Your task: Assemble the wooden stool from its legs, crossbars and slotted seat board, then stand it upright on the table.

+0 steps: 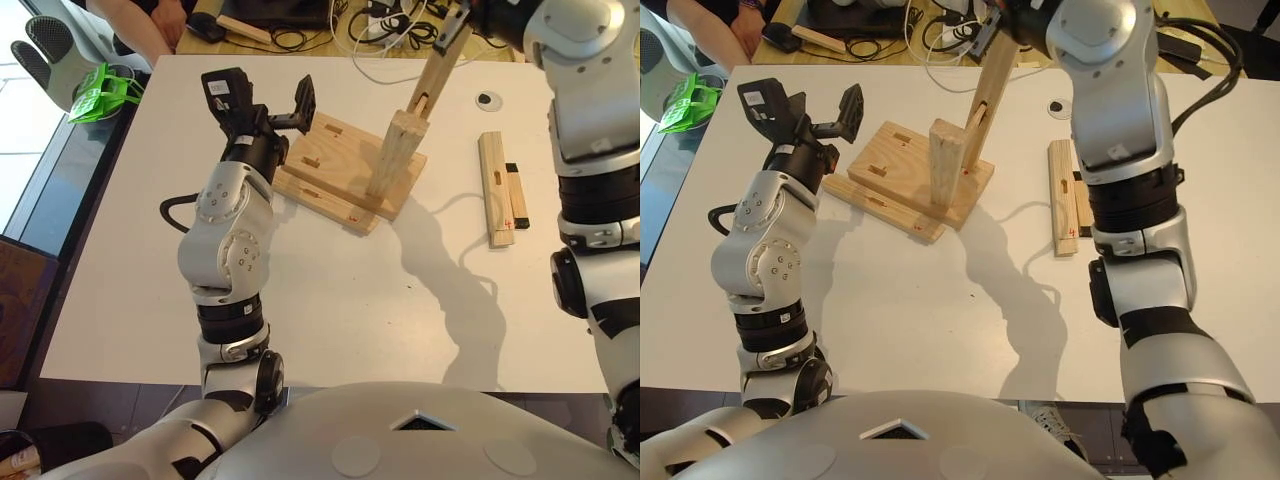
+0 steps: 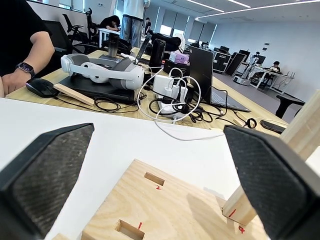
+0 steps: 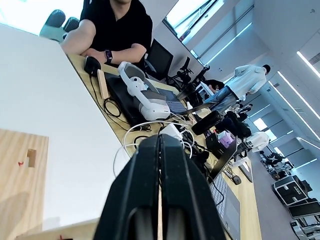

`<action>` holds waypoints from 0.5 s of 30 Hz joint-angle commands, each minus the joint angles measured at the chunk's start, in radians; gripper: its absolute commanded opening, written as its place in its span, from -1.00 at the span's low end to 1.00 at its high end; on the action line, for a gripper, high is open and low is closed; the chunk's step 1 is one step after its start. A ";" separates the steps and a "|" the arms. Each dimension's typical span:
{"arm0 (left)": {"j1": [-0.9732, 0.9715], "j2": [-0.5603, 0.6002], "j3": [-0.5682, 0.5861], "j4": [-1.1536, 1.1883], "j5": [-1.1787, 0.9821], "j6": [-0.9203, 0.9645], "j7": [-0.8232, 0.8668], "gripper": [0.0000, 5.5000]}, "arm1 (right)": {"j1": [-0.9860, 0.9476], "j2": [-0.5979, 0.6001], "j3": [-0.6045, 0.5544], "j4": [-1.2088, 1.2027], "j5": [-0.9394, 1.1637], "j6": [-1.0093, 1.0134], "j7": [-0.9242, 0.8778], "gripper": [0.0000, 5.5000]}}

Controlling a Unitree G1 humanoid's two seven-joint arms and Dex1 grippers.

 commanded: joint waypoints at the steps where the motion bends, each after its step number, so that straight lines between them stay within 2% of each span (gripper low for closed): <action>1: -0.012 -0.005 -0.005 0.008 0.009 0.001 0.007 0.75 | 0.137 0.017 0.095 0.105 0.024 0.028 0.088 -0.99; 4: -0.010 -0.003 -0.001 0.007 0.010 0.001 0.011 0.75 | 0.281 -0.001 0.209 0.200 -0.004 0.020 0.153 -0.99; 7: -0.013 -0.004 0.001 0.010 0.011 -0.001 0.015 0.75 | 0.310 0.024 0.221 0.220 -0.006 0.014 0.132 -0.99; 12: -0.013 -0.007 0.001 0.024 0.015 -0.014 0.016 0.75 | 0.268 0.133 0.085 0.210 0.054 -0.101 -0.029 -0.99; 15: -0.010 -0.006 -0.006 0.023 0.016 -0.013 0.008 0.75 | 0.228 0.190 -0.073 0.134 0.135 -0.265 -0.168 -0.99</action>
